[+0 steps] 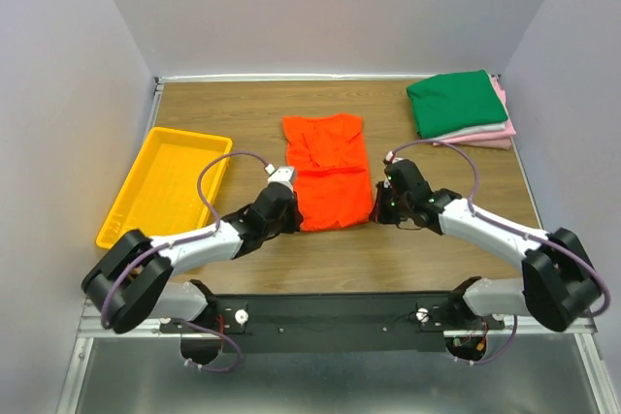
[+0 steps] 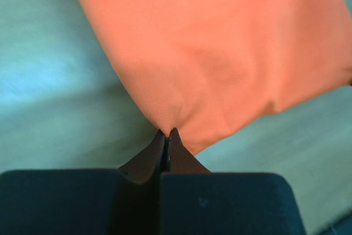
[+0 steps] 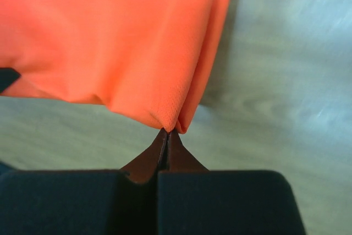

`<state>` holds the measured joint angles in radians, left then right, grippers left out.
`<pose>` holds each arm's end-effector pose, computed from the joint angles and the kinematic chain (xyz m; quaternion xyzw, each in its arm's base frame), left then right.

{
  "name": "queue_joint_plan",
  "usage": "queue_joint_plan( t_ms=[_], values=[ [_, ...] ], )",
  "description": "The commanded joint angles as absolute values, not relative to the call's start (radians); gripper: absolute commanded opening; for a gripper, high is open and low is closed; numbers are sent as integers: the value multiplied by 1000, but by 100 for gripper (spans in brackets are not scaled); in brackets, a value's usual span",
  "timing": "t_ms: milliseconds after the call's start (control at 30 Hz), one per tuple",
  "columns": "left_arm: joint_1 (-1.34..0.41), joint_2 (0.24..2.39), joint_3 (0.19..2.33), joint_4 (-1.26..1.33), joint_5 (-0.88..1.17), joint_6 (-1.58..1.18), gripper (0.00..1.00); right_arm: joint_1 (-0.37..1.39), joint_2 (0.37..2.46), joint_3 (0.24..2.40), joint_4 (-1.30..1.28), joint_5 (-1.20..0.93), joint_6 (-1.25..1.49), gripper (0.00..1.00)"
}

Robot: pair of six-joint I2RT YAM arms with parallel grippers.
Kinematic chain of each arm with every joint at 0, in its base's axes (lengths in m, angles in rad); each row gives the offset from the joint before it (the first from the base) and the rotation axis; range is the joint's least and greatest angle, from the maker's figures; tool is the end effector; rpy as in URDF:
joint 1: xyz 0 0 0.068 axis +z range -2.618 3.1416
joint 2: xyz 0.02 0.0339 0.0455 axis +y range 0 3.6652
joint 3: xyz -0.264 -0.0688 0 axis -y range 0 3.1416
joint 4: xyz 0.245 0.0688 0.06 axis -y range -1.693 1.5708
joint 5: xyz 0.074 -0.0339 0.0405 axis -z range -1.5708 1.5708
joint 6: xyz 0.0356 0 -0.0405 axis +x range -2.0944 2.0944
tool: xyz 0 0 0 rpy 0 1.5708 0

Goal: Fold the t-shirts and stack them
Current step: Fold the tshirt

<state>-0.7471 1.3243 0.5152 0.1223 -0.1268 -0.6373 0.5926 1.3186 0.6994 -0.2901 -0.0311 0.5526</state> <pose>0.1884 -0.1684 0.1643 0.0224 0.9022 -0.2284 0.3652 0.2115 0.1438 0.1893 -0.0240 0.9454 0.1883 0.2649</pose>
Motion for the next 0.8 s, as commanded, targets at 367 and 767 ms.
queue_joint_plan(
  t_ms=[367,767],
  values=[
    [-1219,993,383,-277,-247,-1153,0,920,939,549,-612,64,943,0],
    [-1419,985,429,-448,-319,-1390,22,1048,842,489,-678,54,1063,1]
  ],
)
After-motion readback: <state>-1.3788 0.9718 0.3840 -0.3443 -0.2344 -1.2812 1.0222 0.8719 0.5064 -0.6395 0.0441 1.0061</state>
